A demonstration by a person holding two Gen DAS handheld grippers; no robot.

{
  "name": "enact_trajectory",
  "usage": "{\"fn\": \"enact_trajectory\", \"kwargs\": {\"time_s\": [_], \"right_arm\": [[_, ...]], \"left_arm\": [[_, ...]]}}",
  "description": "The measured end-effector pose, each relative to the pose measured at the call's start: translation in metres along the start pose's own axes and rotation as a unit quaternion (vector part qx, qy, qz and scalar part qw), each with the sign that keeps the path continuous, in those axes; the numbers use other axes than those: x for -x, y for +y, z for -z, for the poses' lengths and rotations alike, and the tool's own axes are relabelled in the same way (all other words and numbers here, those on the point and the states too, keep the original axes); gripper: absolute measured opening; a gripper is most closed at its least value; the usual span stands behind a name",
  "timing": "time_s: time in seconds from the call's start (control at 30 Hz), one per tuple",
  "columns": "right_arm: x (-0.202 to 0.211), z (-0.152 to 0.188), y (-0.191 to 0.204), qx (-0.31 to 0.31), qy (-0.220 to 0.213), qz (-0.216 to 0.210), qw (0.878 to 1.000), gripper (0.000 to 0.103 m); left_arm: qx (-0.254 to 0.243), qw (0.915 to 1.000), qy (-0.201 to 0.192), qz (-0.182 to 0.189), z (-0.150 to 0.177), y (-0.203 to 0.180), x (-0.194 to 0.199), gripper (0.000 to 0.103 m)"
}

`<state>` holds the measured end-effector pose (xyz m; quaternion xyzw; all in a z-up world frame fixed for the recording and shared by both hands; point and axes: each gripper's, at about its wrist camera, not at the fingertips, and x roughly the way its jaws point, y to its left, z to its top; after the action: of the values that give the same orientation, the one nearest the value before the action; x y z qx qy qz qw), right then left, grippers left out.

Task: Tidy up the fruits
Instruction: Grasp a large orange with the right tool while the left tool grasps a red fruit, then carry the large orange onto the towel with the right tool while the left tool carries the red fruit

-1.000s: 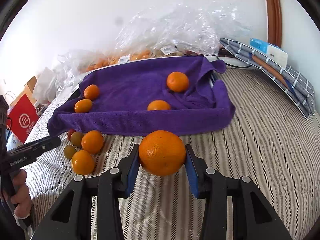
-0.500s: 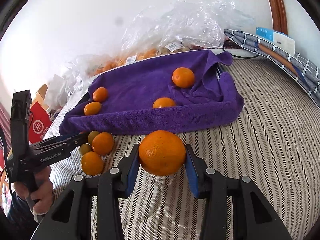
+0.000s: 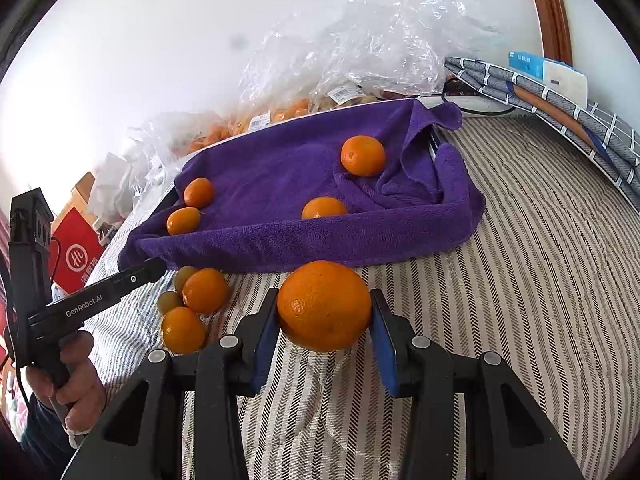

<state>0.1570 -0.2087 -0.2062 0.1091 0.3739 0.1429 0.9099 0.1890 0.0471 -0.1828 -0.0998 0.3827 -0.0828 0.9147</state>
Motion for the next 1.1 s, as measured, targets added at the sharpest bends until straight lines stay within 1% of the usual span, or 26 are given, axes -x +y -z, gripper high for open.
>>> {"fn": "enact_trajectory", "kwargs": {"time_s": [0.4,0.83,1.0,1.1], "right_arm": [[0.004,0.000,-0.002,-0.007,-0.011,0.011,1.000,0.043],[0.008,0.000,-0.004,-0.013,-0.021,0.005,1.000,0.043],[0.011,-0.002,-0.011,-0.033,-0.028,0.009,0.999,0.043],[0.015,-0.003,-0.011,-0.034,-0.035,0.018,0.999,0.043]], "left_arm": [[-0.001,0.9995,-0.032,0.003,0.000,0.000,0.012,0.023],[0.005,0.9990,-0.043,0.009,-0.001,0.000,0.016,0.023],[0.004,0.9989,-0.043,0.014,-0.001,0.000,0.018,0.023],[0.004,0.9988,-0.046,0.015,-0.001,0.000,0.019,0.023]]}}
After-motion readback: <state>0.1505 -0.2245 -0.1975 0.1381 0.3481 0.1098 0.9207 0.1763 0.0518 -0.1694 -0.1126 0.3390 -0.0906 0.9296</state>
